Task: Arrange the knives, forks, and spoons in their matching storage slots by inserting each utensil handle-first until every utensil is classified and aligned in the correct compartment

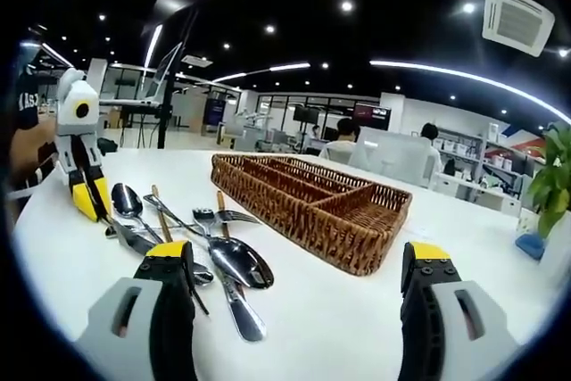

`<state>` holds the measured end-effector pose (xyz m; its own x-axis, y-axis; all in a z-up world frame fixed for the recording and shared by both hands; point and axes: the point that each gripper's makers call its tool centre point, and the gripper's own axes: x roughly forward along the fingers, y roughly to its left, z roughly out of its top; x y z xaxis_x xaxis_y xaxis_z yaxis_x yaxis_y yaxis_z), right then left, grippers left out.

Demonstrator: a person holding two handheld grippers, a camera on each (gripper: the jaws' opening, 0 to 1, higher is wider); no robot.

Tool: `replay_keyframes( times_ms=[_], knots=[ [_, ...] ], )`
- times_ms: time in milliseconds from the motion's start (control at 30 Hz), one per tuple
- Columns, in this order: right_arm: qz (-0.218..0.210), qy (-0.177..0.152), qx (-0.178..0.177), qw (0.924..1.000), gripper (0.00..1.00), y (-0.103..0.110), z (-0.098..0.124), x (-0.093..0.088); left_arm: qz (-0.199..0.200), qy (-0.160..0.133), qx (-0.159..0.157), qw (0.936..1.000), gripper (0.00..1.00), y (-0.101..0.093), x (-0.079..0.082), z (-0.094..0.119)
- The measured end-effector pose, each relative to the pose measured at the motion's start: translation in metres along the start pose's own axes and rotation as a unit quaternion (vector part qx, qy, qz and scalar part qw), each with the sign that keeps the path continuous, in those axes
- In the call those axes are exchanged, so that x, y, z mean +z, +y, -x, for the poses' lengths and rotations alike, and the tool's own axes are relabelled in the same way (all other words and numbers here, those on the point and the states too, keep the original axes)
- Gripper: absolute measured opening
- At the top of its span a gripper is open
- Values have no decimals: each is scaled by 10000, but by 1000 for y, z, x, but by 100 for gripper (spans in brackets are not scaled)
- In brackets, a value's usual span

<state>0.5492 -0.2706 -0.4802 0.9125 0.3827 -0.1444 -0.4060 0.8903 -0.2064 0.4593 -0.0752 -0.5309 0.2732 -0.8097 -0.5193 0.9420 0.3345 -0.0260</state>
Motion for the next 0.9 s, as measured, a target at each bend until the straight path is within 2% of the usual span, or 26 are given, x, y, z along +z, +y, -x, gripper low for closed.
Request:
replay_keyframes(
  times_ms=[133, 233, 400, 467, 500, 600, 700, 767, 833, 900],
  knots=[
    [-11, -128, 177, 9998, 99, 8, 1, 6, -185, -79, -44, 9998, 6, 0, 2, 2],
    [14, -276, 619, 9977, 99, 27, 1, 12, -329, -95, -150, 9993, 6, -2, 3, 4],
    [33, -200, 689, 9974, 99, 30, -1, 9, -554, -161, -122, 9983, 5, 2, 9, 10],
    [9, -211, 696, 9974, 99, 30, 0, 9, -757, -205, -171, 9968, 5, 3, 14, 12],
    [-1, -230, 705, 9972, 99, 30, 1, 10, -952, -226, -231, 9949, 5, 2, 16, 13],
    [-23, -292, 876, 9957, 99, 38, 2, 13, -1205, -203, -328, 9920, 5, 3, 20, 13],
    [-46, -301, 1007, 9945, 99, 44, 2, 13, -1308, -217, -503, 9899, 5, 5, 24, 13],
    [-220, -320, 1314, 9906, 97, 55, 4, 14, -1400, -269, -575, 9881, 5, 7, 27, 12],
    [-541, -365, 1791, 9817, 90, 73, 9, 18, -1600, -292, -616, 9848, 5, 12, 30, 10],
    [-493, -281, 1928, 9796, 84, 79, 11, 15, -1765, -352, -650, 9815, 5, 15, 33, 10]
  ],
)
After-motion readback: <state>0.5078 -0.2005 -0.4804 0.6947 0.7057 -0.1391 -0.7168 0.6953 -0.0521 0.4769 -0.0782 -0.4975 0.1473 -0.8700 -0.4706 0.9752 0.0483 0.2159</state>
